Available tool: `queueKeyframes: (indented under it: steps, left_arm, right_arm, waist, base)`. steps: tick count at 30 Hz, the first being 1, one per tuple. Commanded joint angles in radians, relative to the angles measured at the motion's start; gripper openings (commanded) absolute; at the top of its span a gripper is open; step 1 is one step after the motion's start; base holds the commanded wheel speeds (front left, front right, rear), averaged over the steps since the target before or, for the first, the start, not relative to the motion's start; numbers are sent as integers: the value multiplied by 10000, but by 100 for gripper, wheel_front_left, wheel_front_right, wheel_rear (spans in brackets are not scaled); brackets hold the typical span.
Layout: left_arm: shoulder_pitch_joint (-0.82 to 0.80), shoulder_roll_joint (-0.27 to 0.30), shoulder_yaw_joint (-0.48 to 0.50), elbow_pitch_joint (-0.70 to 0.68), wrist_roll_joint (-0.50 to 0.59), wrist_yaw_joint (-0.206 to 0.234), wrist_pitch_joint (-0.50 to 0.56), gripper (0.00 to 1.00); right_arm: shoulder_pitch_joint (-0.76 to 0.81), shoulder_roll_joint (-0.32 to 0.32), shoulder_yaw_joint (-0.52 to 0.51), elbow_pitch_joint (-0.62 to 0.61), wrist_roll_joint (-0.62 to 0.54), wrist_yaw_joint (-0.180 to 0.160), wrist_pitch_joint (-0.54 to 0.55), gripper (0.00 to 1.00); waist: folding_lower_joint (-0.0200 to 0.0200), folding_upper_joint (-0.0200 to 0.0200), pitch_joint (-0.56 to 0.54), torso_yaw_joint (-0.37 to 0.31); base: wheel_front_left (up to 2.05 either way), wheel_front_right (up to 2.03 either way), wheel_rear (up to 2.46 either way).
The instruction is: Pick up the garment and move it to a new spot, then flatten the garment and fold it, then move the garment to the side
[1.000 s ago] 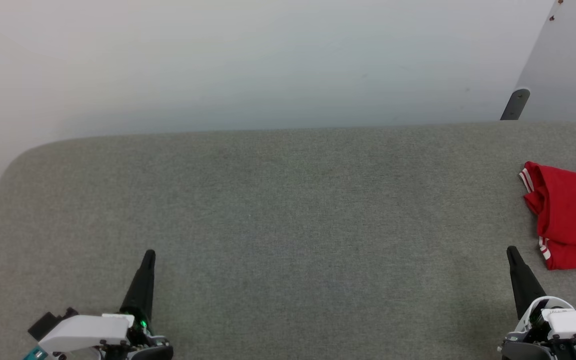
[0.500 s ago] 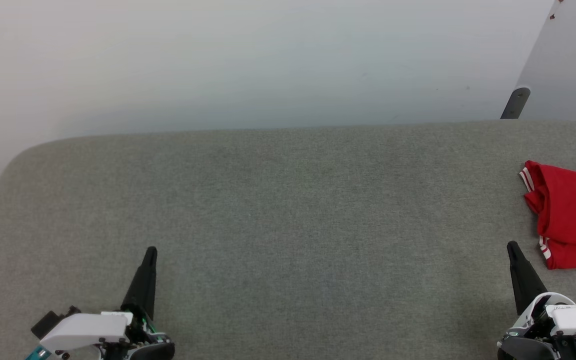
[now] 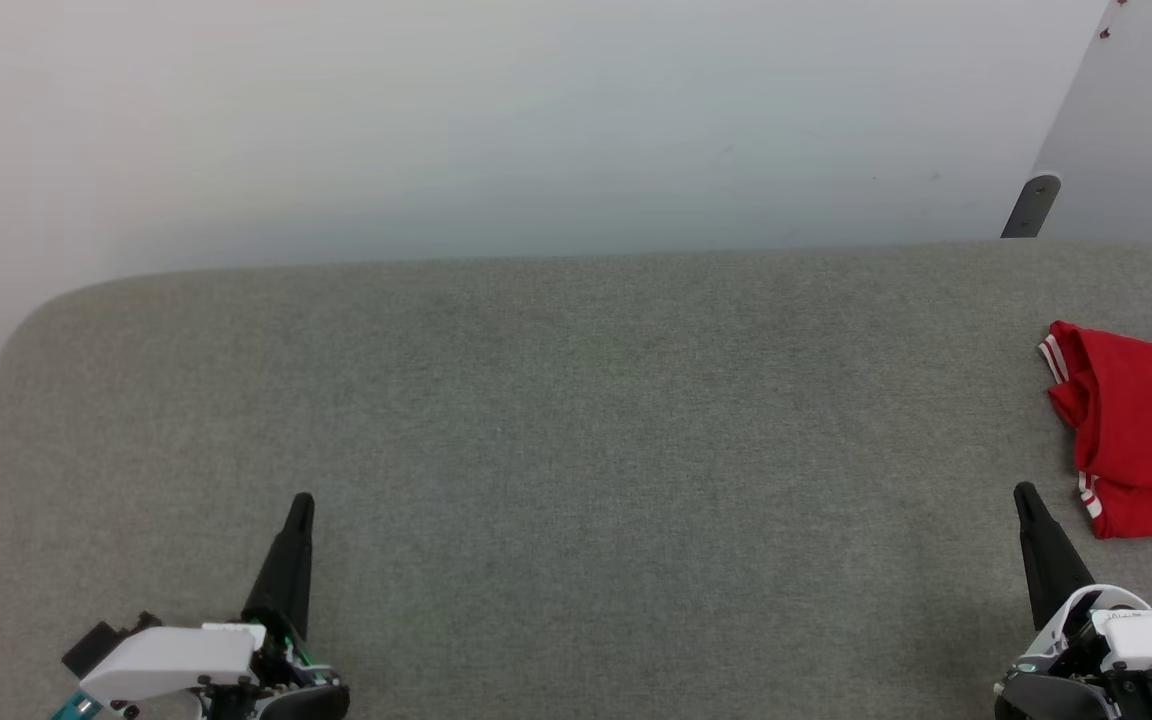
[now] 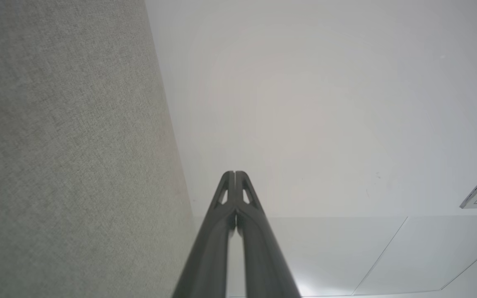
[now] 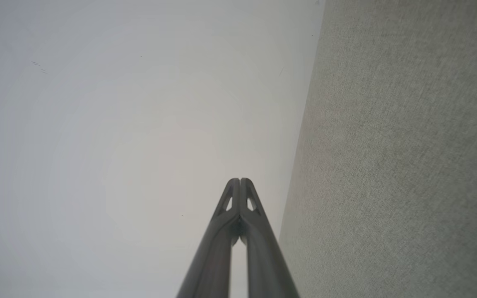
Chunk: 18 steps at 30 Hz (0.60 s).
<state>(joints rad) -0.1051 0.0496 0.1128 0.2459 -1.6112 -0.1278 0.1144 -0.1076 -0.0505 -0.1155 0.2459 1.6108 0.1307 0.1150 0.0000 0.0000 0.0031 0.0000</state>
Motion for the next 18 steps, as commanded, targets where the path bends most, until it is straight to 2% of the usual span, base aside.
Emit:
queueKeyframes:
  steps: [1, 18]
  left_arm:
    - [-84, -7, 27, -13, -30, -53, 33, 0]
    - [-84, -7, 26, -14, -31, -53, 32, 0]
  right_arm:
    - [-24, 32, -1, -27, 37, 0, 21, 0]
    - [-24, 32, 1, -27, 38, 2, 20, 0]
  waist:
    - [0, 0, 0, 0]
    - [0, 0, 0, 0]
  base:
    - [0, 0, 0]
    - [0, 0, 0]
